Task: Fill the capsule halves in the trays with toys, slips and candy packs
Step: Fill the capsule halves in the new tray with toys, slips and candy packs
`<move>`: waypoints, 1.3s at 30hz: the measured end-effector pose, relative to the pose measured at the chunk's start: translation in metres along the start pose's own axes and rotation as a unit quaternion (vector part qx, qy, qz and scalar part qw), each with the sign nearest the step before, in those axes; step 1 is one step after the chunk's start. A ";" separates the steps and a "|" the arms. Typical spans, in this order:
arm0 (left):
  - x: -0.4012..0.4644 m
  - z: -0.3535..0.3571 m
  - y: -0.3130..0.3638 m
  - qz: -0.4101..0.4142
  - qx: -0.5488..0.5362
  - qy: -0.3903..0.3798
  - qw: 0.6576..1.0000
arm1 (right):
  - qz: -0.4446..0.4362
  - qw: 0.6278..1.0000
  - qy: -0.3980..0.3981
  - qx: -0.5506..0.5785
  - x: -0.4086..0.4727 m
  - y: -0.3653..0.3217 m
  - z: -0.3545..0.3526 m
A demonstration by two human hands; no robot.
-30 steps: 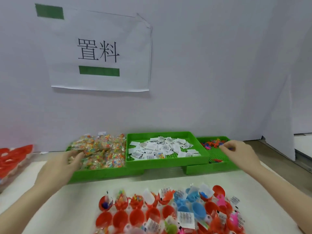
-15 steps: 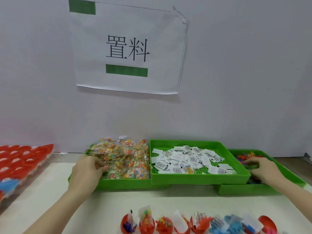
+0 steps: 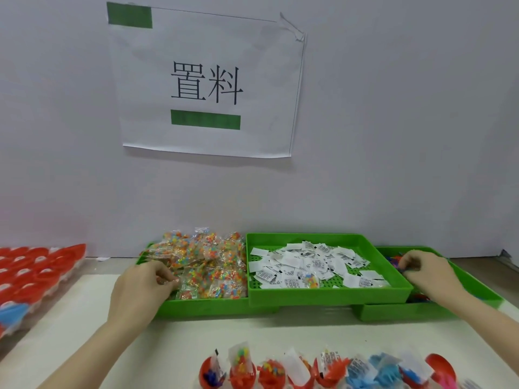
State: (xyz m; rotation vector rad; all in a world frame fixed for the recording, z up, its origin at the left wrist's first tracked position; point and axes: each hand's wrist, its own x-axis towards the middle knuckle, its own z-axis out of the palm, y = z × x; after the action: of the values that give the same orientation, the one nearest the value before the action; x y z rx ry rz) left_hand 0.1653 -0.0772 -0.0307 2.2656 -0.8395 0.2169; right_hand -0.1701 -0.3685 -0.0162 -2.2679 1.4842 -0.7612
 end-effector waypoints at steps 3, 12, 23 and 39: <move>0.004 0.004 -0.001 0.007 0.076 -0.024 0.997 | 0.028 0.999 0.030 -0.009 -0.003 0.000 -0.006; 0.005 0.004 0.000 0.000 0.132 -0.013 0.991 | 0.022 0.998 0.060 0.002 -0.006 -0.007 -0.015; -0.016 0.000 0.008 -0.053 0.086 0.081 0.992 | -0.049 0.994 0.052 0.081 -0.022 -0.067 -0.013; -0.059 -0.023 0.032 -0.152 -0.398 0.149 0.892 | -0.144 0.968 -0.206 -0.021 -0.035 -0.107 0.033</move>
State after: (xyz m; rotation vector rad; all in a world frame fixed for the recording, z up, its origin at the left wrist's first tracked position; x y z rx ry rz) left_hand 0.1013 -0.0486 -0.0178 1.4980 -0.3025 0.0509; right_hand -0.0823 -0.2941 0.0057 -2.5099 1.0059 -0.2982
